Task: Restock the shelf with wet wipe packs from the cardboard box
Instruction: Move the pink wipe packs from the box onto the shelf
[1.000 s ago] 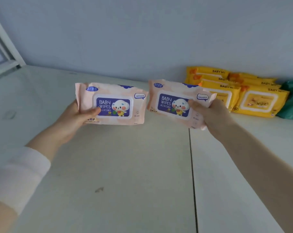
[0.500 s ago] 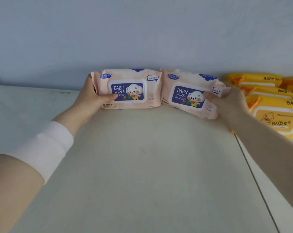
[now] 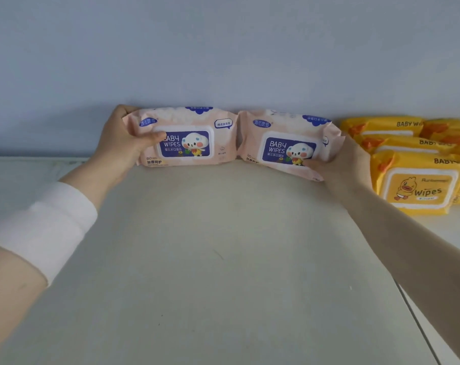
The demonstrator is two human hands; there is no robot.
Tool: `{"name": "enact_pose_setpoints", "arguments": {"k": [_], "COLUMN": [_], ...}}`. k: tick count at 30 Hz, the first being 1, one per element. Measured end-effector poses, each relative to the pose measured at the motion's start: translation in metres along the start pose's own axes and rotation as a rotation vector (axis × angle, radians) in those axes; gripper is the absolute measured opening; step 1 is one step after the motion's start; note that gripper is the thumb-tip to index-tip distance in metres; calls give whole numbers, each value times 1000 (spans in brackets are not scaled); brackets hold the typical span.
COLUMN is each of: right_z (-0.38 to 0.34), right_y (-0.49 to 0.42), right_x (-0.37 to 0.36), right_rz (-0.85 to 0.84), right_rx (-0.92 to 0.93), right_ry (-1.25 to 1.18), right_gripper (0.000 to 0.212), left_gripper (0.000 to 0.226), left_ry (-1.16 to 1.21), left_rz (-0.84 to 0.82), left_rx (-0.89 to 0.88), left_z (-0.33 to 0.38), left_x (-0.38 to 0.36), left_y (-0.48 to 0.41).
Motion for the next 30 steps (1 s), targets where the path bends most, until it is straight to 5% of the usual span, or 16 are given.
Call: {"name": "enact_pose_setpoints", "arguments": {"k": [6,10,15,22,25,30], "right_z": [-3,5,8,-7,-1,33], "right_y": [-12,-6,4,22,49,80], "right_x": [-13,-32,-54,-43,-19,70], "right_rz": [135,268,336,114,17,-126], "right_rx": [-90,-1,155,19,118,369], "right_ry": [-71,-170,66,158,271,474], "right_gripper": [58,65,79,88,83,63], "left_gripper": [38,62,66,76,71,53], "left_ry": [-255,-295,-255,-346,-574,-974], "left_rz": [38,107,169,251,113,-473], "left_rx": [-99,-79,-42,-8,-220,-546], "left_z": [0,1,2,25,55,130], "left_x": [-7,-12,-18,-29,-50,-117], "left_y": [1,1,3,39,72,117]}}
Point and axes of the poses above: each hand's wrist, its own y-axis away from the middle knuckle, its own x-axis out of the back of the hand, z = x × y, the point moved 1 cm from there along -y, towards the middle knuckle, and after that the axes turned 11 degrees about -x, right-handed, at the moved point
